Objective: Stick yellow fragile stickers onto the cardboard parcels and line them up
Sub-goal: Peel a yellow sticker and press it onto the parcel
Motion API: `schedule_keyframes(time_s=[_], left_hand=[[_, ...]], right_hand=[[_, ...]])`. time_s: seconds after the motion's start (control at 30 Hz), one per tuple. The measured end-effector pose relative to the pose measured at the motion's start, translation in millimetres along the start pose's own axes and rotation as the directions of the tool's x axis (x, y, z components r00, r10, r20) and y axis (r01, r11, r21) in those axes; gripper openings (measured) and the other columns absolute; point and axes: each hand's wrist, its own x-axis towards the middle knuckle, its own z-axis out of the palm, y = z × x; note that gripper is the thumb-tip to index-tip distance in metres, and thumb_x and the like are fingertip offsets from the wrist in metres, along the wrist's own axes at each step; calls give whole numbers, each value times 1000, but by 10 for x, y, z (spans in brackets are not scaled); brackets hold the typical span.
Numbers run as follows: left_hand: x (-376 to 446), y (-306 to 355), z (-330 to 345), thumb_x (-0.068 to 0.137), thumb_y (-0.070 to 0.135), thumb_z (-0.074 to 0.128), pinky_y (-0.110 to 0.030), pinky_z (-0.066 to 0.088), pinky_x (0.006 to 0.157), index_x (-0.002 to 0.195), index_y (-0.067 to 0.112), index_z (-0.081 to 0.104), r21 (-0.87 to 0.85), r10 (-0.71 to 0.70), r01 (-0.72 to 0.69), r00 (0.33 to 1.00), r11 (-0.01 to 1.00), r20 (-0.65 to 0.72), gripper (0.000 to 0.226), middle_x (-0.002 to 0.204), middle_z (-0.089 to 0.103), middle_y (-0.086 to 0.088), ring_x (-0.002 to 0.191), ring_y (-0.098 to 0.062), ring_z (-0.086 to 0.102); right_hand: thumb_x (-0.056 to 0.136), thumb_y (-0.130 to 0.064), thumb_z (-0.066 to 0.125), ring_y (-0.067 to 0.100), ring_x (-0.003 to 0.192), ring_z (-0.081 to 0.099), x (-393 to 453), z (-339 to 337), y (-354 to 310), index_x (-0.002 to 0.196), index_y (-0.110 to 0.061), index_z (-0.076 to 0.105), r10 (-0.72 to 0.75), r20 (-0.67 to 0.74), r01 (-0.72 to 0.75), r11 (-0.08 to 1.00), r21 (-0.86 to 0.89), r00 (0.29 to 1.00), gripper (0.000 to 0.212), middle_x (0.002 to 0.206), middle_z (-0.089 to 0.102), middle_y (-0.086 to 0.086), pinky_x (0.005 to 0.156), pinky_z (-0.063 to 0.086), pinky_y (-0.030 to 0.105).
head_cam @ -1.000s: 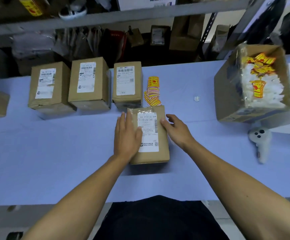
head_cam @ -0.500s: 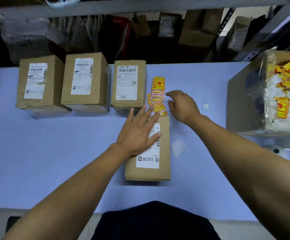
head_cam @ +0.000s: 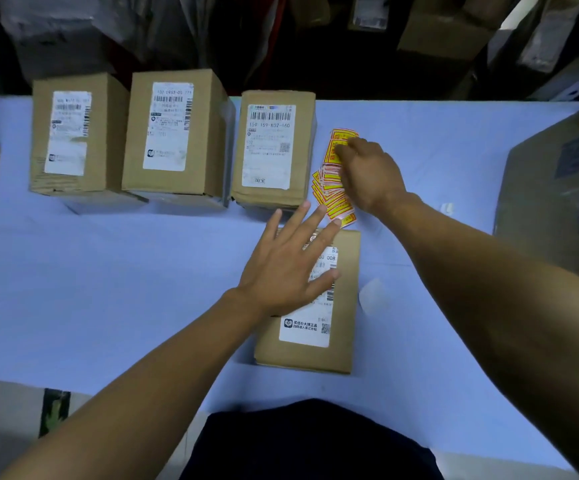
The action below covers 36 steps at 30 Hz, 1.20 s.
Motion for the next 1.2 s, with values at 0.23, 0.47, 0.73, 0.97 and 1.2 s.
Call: schedule_keyframes(time_s=[0.23,0.47,0.73,0.97,1.2], left_hand=[[-8,11,10,95,60,32,-53,15,119,154,23,31,3,-8,8,1000,1000,14,69,162,27,-5,151,-26,17],[-18,15,15,96,59,32,-54,16,119,153,22,31,21,-1,1,1000,1000,3,69,160,30,-7,151,-27,20],[-24,13,38,96,59,32,-53,17,118,153,22,32,22,4,-3,1000,1000,-15,68,160,32,-7,150,-27,21],[-24,12,46,96,58,33,-54,17,119,153,21,33,10,8,-8,1000,1000,-20,68,159,32,-8,150,-28,21],[-54,32,-18,95,60,26,-55,11,121,154,20,29,-41,-2,3,999,999,36,71,162,26,-9,151,-29,15]], right_hand=[[89,-11,56,44,92,59,-138,1,-54,109,-1,64,-54,-145,43,996,-80,988,24,107,66,19,66,48,42],[76,-5,72,36,65,62,-243,-4,-130,86,-4,67,-105,-245,57,979,-194,964,11,80,68,14,48,38,28],[74,-4,71,35,70,61,-247,1,-128,78,-8,67,-105,-298,56,984,-167,949,6,76,66,10,51,26,26],[93,-15,58,37,99,59,-345,94,-85,100,-6,74,-4,-321,26,998,62,947,20,108,68,12,63,50,39],[89,-22,61,17,77,66,-544,-392,-345,89,-15,74,433,-187,-143,623,769,882,15,83,72,2,74,55,36]])
